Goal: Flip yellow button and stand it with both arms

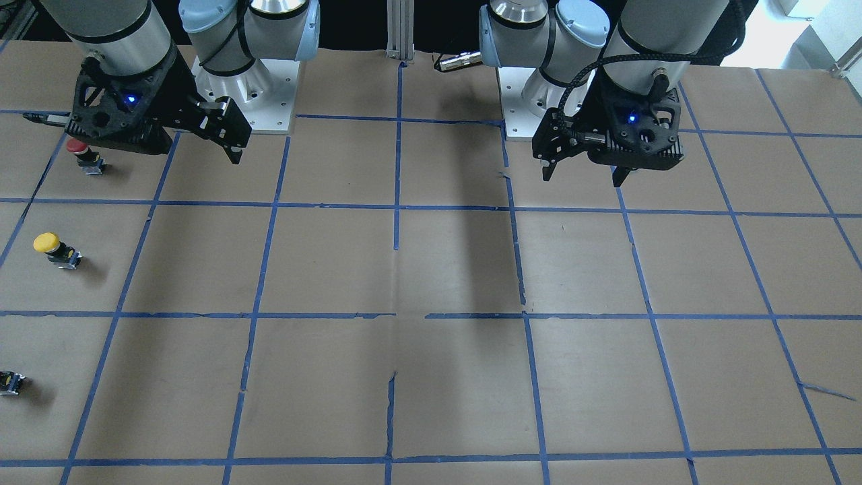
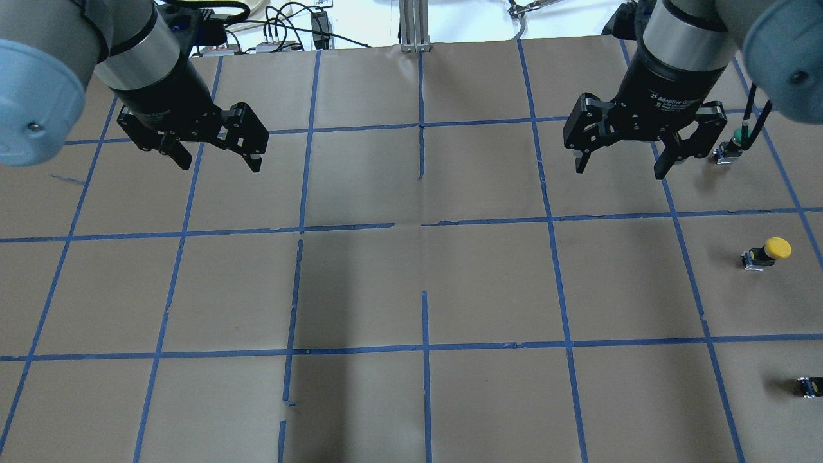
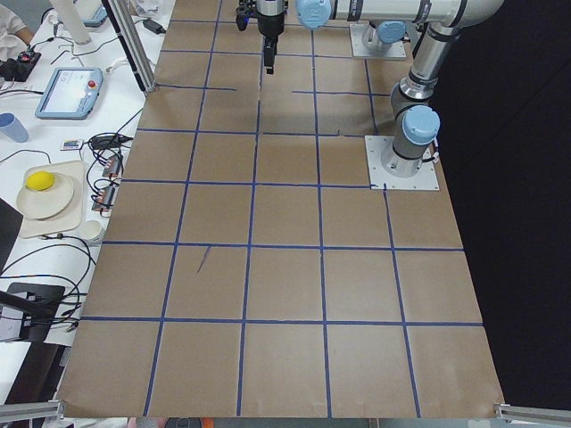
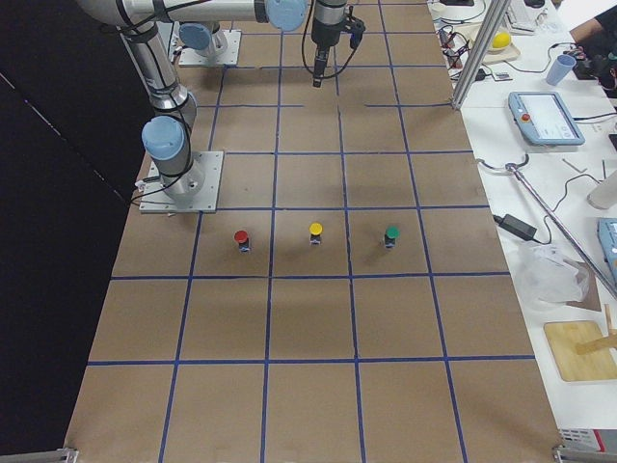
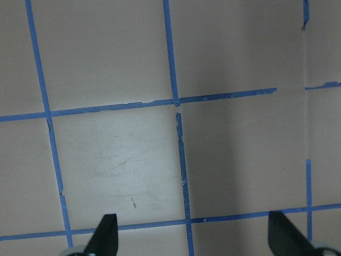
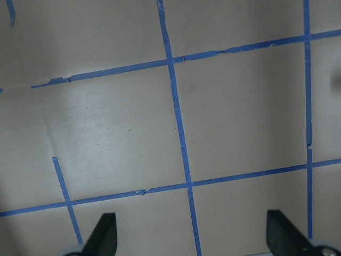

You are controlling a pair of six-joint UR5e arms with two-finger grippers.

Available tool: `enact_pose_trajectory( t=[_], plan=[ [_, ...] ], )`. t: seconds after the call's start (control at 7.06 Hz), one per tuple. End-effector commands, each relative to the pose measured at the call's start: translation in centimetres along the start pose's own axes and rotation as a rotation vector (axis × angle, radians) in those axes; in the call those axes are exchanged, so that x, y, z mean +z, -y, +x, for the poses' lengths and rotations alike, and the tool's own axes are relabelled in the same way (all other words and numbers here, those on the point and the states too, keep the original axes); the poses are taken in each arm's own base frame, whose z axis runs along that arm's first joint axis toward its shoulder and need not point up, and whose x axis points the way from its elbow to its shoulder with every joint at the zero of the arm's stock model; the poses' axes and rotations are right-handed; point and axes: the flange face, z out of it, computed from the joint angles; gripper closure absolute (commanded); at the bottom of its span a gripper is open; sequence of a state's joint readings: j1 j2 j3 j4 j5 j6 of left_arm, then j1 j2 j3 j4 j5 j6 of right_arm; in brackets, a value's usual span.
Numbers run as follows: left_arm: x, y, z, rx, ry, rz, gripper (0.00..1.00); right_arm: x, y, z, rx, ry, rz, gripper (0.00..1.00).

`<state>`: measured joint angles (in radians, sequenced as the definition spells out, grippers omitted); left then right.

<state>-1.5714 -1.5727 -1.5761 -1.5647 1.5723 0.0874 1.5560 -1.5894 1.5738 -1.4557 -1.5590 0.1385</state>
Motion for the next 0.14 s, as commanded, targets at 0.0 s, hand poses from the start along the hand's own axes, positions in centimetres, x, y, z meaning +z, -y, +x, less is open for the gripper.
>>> enact_pose_trajectory(
  t=[0.0],
  plan=[
    [-0.33,0.56,-0.02,0.001,0.001,-0.007,0.00,-0.14,-0.08,0.01,0.000,0.003,0.004,0.00]
  ],
)
